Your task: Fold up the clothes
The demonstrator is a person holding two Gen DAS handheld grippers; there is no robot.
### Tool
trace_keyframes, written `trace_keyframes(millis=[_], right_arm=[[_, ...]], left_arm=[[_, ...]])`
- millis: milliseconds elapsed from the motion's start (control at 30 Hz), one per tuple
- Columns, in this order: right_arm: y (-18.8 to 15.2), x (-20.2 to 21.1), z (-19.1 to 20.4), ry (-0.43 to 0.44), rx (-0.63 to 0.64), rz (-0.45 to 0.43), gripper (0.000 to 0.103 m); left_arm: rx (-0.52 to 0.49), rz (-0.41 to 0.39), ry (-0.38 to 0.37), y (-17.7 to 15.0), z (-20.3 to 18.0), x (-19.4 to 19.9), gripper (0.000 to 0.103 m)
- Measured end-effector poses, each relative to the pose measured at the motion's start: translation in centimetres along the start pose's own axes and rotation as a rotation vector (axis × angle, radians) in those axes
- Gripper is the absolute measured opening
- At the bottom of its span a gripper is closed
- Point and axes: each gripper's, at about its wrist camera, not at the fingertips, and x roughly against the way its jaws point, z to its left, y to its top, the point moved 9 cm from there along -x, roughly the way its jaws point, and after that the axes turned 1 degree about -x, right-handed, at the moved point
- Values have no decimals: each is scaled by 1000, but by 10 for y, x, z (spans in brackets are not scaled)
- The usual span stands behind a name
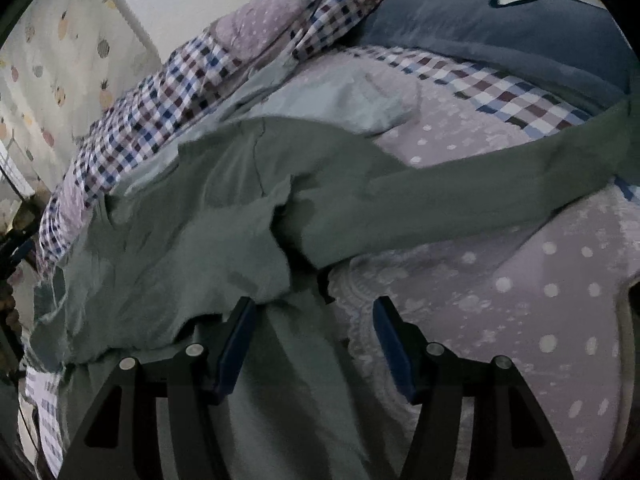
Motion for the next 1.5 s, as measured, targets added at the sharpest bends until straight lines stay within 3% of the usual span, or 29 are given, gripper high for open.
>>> trace_keyframes(millis=[200, 367, 467, 600, 800, 1067, 1433, 1500], right_arm=[[19, 37, -37, -26, -122, -123, 64], [39, 103, -104, -116, -318, -339, 64], [43, 139, -154, -190, -419, -420, 65], [35, 163, -211, -242, -522, -436, 66], [30, 185, -257, -238, -557, -446, 66], [21, 199, -287, -209, -565, -470, 66], [21, 201, -299, -147, -554, -461, 65], [21, 201, -301, -139, -550, -460, 65]], left_arm=[[-137, 26, -203, -8, -148, 7, 70], [-251, 56, -332, -24, -251, 25, 71], [-306, 68, -410, -35, -311, 37, 76], [-384, 77, -477, -45, -376, 45, 76], [-497, 100, -586, -72, -482, 57, 76], [-644, 128, -623, -113, -590, 51, 76], [-764, 137, -603, -117, -674, 12, 76], [-804, 152, -621, -121, -692, 10, 71]])
